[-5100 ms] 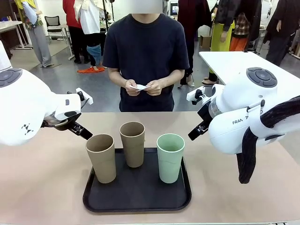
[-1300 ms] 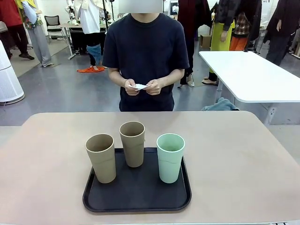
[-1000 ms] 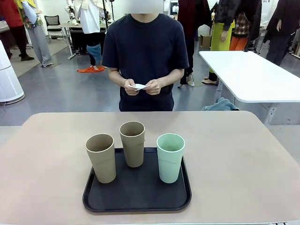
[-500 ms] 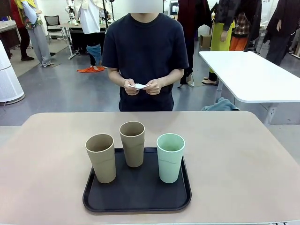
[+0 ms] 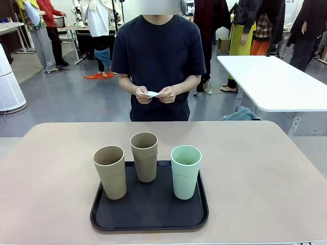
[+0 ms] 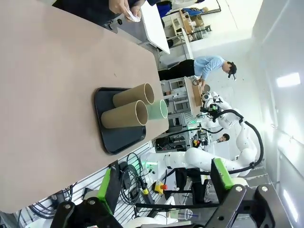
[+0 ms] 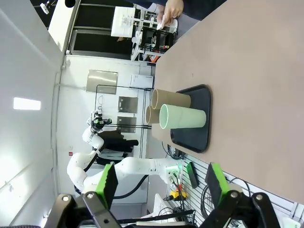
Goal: Place coasters on the table and set cups on them.
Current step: Pick up one Reusable plastic cup and place it on a coaster set by the human.
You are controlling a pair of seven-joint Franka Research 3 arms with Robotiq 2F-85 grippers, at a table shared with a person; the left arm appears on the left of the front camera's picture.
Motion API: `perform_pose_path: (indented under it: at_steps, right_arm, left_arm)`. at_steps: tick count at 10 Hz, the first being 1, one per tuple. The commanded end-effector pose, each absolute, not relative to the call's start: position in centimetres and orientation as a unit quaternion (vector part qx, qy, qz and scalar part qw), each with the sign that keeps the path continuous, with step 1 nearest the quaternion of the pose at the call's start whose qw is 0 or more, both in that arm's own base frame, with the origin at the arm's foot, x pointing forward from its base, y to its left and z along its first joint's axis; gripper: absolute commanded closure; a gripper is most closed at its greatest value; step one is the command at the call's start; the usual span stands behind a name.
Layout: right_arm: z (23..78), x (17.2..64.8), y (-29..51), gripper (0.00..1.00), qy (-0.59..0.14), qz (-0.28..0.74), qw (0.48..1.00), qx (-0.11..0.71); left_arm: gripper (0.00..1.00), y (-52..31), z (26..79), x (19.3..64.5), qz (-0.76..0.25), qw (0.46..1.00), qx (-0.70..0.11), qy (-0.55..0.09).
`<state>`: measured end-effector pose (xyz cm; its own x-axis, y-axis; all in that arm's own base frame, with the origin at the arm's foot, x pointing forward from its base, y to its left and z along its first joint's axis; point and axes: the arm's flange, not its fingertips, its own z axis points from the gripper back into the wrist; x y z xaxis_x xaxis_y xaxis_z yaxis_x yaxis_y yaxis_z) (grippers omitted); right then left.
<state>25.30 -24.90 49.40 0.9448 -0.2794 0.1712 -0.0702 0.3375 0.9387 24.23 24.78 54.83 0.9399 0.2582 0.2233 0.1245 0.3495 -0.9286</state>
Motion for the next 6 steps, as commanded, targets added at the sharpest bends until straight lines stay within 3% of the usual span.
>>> perform_pose_path:
  at_steps: [1,6]
  right_arm:
    - [49.29,25.32,-24.89,0.0,-0.147,-0.061,0.805,0.571]
    - [49.29,25.32,-24.89,0.0,-0.147,-0.061,0.805,0.571]
  left_arm:
    - [0.0,24.61,55.02,24.03,0.04,0.801,-0.573,-0.171]
    - [0.0,24.61,55.02,24.03,0.04,0.801,-0.573,-0.171]
